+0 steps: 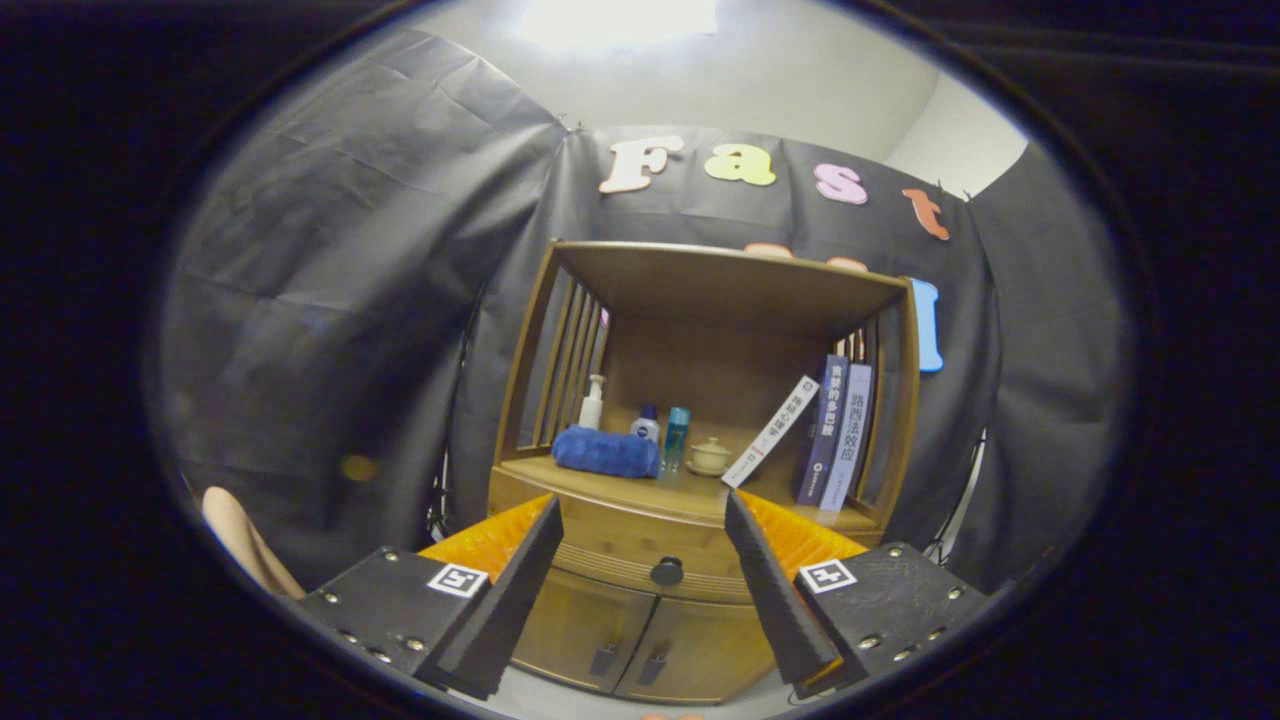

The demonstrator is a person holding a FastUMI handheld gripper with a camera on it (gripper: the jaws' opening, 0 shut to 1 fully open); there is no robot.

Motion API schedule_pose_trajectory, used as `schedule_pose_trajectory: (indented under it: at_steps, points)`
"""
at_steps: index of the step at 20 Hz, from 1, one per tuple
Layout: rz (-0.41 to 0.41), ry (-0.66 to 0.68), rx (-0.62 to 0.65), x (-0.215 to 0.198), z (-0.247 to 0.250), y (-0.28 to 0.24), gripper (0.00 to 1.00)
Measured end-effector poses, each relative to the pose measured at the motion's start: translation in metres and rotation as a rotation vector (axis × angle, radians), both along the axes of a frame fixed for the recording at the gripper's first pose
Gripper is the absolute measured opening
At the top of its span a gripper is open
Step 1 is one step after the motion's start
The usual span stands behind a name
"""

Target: Pull open the drawer, take out the items inside it, and place them on the countertop above the cabinet.

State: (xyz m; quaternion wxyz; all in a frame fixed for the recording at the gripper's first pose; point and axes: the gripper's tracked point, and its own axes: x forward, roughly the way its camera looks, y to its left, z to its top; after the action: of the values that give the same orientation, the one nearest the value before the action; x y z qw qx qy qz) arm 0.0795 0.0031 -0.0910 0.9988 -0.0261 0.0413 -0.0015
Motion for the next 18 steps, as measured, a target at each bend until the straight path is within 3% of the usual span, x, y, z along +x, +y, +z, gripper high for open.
schedule_pose_trajectory:
  at_steps: [12, 18]
  points:
    - [-0.101, 0.251, 0.042, 0.1, -0.147, -0.03, 0.98]
    - [-0.129, 0.378, 0.055, 0.137, -0.197, -0.032, 0.67]
